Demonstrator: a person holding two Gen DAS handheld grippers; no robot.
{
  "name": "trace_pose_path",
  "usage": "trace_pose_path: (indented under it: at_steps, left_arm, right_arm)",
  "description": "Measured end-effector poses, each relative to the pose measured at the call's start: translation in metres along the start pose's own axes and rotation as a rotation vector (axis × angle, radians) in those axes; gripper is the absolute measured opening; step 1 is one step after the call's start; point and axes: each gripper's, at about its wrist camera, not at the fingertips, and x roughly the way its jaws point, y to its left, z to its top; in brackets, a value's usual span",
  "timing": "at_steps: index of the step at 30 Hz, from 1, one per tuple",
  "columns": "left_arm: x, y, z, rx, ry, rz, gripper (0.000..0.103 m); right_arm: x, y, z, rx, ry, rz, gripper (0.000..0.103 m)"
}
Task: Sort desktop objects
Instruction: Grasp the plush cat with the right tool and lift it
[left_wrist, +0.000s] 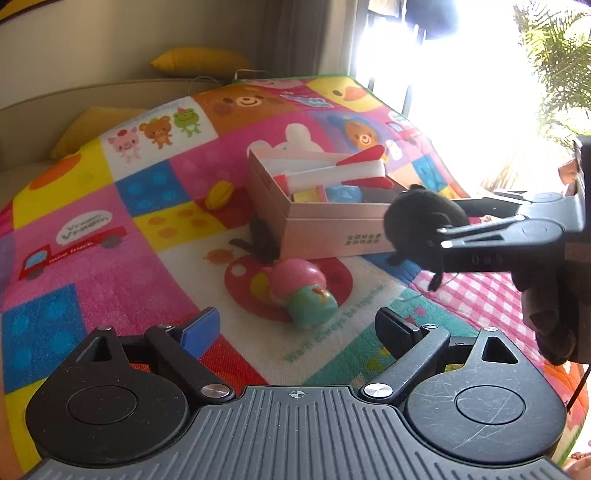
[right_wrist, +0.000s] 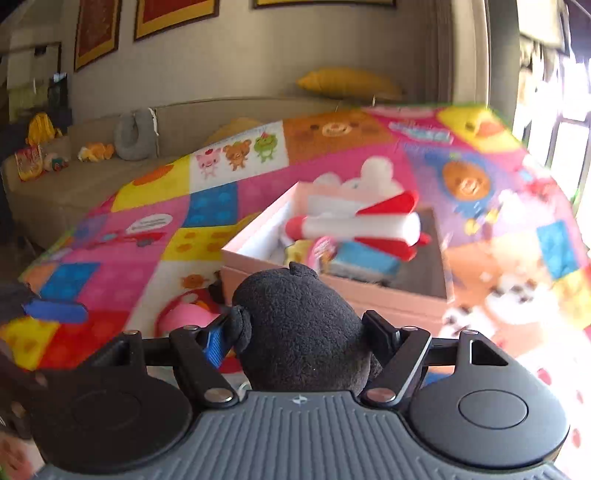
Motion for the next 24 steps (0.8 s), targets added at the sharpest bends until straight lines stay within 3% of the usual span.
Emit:
trace_pose_path:
  at_steps: [3, 6, 10, 13, 17, 24]
  left_arm:
    - [0.006, -0.007, 0.01, -0.022, -0.014, -0.011, 0.096]
    - [0.014, -0.018, 0.025, -0.033, -0.037, -0.002, 0.097]
    - [0.018, -0.035, 0.036, 0.011, -0.043, -0.013, 0.098]
    - [0.02, -0.048, 0.036, 0.049, -0.037, -0.018, 0.1]
    - [0.024, -0.057, 0.031, 0.061, -0.012, -0.03, 0.101]
    - [0.044, -0.075, 0.024, 0.104, 0.032, -0.047, 0.101]
  right_arm:
    - [-0.008, 0.009, -0.018, -0.231, -0.013, -0.177, 0.074]
    - [-0.007, 0.015, -0.036, -0.324, 0.054, -0.208, 0.075]
    - [-0.027, 0.025, -0.046, -0.294, 0.045, -0.09, 0.085]
    - [-0.046, 0.029, -0.045, -0.211, 0.011, 0.052, 0.092]
    - [-0.061, 0.027, -0.043, -0.112, 0.026, 0.259, 0.092]
    - [-0.079, 0.021, -0.055, -0.078, 0.042, 0.366, 0.092]
